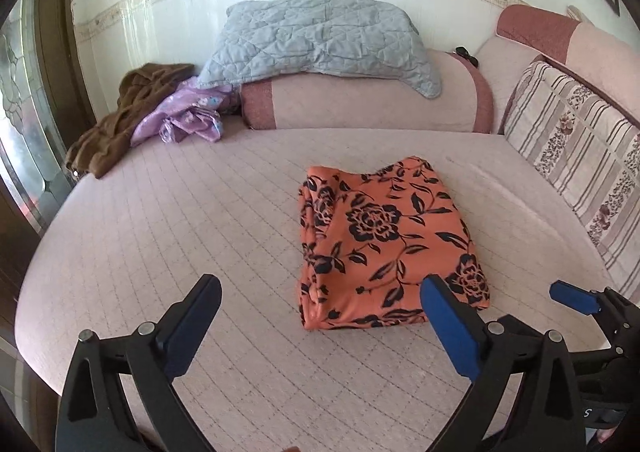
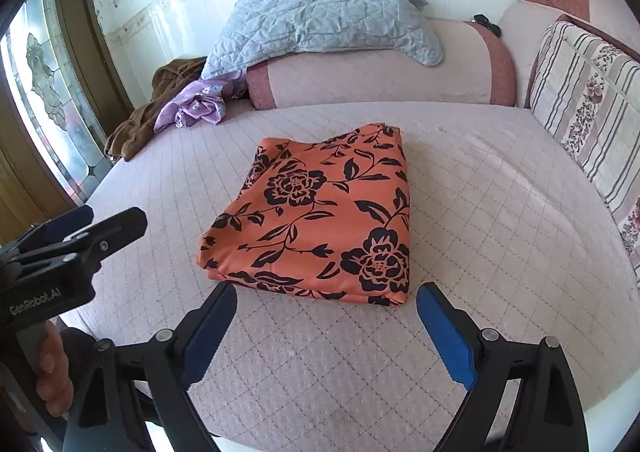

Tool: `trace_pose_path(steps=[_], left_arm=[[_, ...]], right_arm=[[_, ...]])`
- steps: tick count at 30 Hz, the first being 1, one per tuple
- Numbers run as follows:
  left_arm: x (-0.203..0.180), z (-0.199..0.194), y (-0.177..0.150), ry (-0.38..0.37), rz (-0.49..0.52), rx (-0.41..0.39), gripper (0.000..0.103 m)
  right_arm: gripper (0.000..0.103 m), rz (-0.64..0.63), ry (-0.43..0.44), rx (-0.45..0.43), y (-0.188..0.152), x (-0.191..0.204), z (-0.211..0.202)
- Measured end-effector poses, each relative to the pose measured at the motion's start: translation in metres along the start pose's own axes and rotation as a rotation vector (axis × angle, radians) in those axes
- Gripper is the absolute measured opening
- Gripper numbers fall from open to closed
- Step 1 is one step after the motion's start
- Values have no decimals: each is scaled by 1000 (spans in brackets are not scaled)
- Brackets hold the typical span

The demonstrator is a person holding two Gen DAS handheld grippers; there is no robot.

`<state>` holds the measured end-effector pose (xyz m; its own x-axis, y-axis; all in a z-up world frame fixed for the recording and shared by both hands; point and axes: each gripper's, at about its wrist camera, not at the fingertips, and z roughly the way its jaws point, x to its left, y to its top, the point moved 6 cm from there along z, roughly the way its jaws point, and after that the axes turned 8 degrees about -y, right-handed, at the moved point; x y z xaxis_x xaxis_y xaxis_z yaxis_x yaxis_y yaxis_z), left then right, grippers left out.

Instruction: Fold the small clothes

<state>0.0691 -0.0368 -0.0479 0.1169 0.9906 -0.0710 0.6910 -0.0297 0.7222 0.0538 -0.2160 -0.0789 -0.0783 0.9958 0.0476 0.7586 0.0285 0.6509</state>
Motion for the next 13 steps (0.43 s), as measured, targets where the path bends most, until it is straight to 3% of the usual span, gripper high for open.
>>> trace_pose_path(steps=[4, 8, 13], left_arm=[[1, 4, 3, 32, 2, -8, 99], [1, 13, 5, 2, 4, 8, 99], [0, 13, 13, 5, 22, -35, 99]], right_arm=[[93, -18, -9, 12, 1, 2, 6], [93, -23, -12, 13, 6, 2, 10], [93, -35, -9, 23, 14, 3, 20]])
